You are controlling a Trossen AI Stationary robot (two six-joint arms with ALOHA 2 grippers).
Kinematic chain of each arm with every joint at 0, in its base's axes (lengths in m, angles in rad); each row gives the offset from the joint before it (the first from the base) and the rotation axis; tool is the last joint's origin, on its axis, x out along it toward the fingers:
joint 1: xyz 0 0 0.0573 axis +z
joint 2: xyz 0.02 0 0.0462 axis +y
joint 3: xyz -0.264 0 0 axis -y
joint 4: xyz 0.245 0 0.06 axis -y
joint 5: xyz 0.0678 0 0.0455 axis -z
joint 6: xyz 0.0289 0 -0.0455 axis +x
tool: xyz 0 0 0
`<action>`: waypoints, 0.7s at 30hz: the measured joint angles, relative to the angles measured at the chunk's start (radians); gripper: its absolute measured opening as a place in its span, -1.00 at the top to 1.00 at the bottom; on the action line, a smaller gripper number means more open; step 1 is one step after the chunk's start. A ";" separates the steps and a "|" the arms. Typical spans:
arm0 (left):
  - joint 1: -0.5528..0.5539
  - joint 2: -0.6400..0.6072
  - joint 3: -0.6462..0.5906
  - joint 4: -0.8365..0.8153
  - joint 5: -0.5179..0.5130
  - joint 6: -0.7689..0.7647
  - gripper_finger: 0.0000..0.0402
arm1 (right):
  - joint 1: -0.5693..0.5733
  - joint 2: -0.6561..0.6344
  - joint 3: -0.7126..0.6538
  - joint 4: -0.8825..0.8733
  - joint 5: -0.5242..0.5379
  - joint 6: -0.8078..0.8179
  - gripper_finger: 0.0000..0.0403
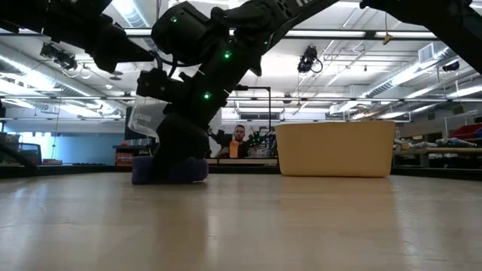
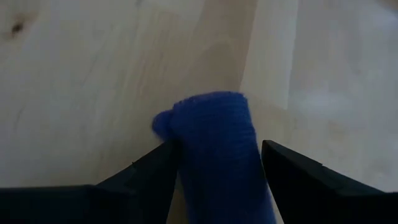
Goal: Roll bandage
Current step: Put the violet bandage into the transparent zip bag
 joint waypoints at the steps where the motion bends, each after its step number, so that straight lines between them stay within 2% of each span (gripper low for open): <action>1: 0.000 0.000 0.000 -0.001 0.000 -0.002 1.00 | -0.001 0.000 0.000 -0.013 -0.011 0.001 -0.13; 10: 0.000 0.000 0.000 0.001 0.026 -0.005 1.00 | -0.010 0.000 -0.001 -0.044 -0.031 0.014 0.10; 18: 0.000 0.000 0.000 -0.001 0.031 -0.015 1.00 | 0.035 -0.021 -0.002 -0.079 -0.040 -0.003 0.74; 21: 0.000 0.000 0.000 -0.004 0.069 -0.042 1.00 | 0.087 -0.073 -0.003 -0.103 -0.034 -0.004 0.77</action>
